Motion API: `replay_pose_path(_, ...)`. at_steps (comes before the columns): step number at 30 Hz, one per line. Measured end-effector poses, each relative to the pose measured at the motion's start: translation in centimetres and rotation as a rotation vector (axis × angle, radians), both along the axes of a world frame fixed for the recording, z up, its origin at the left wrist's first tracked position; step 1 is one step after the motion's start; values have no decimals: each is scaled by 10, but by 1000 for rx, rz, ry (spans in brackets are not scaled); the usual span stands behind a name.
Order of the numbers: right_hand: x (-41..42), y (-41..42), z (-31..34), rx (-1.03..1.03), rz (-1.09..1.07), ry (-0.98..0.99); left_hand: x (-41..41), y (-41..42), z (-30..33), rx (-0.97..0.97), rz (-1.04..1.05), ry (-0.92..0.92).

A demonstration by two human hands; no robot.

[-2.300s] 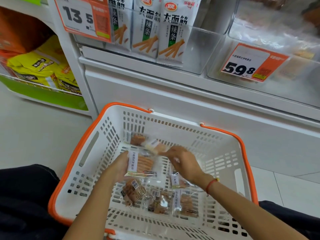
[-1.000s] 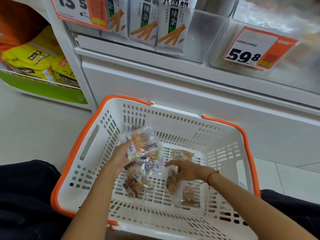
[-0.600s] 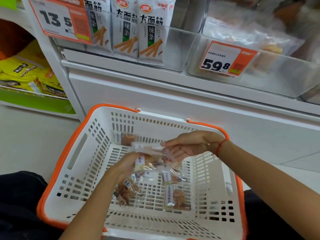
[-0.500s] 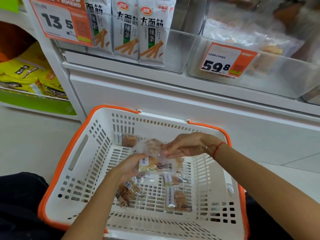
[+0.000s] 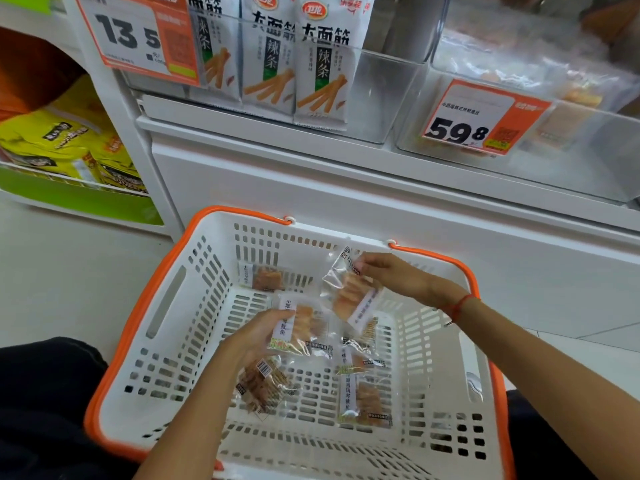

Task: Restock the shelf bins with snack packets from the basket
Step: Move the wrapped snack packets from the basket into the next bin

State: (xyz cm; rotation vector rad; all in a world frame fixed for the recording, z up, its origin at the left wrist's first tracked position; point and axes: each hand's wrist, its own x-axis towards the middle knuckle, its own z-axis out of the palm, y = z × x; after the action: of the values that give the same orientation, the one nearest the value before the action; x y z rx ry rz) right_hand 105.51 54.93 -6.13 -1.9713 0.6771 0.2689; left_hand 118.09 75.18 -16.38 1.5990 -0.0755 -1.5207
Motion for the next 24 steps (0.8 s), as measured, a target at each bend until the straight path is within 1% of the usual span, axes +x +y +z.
replay_pose_path(2, 1, 7, -3, -45, 29, 48, 0, 1, -1, -26, 50, 38)
replay_pose_path(4, 5, 17, -12, -177, 102, 99, 1, -1, 1, -54, 81, 57)
replay_pose_path(6, 8, 27, -25, -321, 122, 77, 1, -4, 5, -70, 112, 61)
replay_pose_path(8, 11, 35, -34, -438, 79, 14, 1, -7, 8, -72, 137, 70)
replay_pose_path(11, 16, 42, -39, -465, 3, -55, 0, -7, 14, -64, 123, 82)
replay_pose_path(15, 19, 41, -39, -527, 33, -50, -3, -6, 15, -76, 59, 117)
replay_pose_path(17, 20, 38, -40, -511, 42, -36, -5, -6, 14, -95, 44, 138)
replay_pose_path(20, 17, 33, -43, -379, 25, -16, -6, -4, 12, -121, 82, 140)
replay_pose_path(21, 16, 32, -42, -311, -37, -18, -5, -3, 11, -119, 119, 143)
replay_pose_path(22, 14, 30, -42, -230, -151, -27, -5, -2, 9, -117, 181, 139)
replay_pose_path(24, 7, 28, -40, 23, -473, -74, -3, 1, 4, -83, 319, 96)
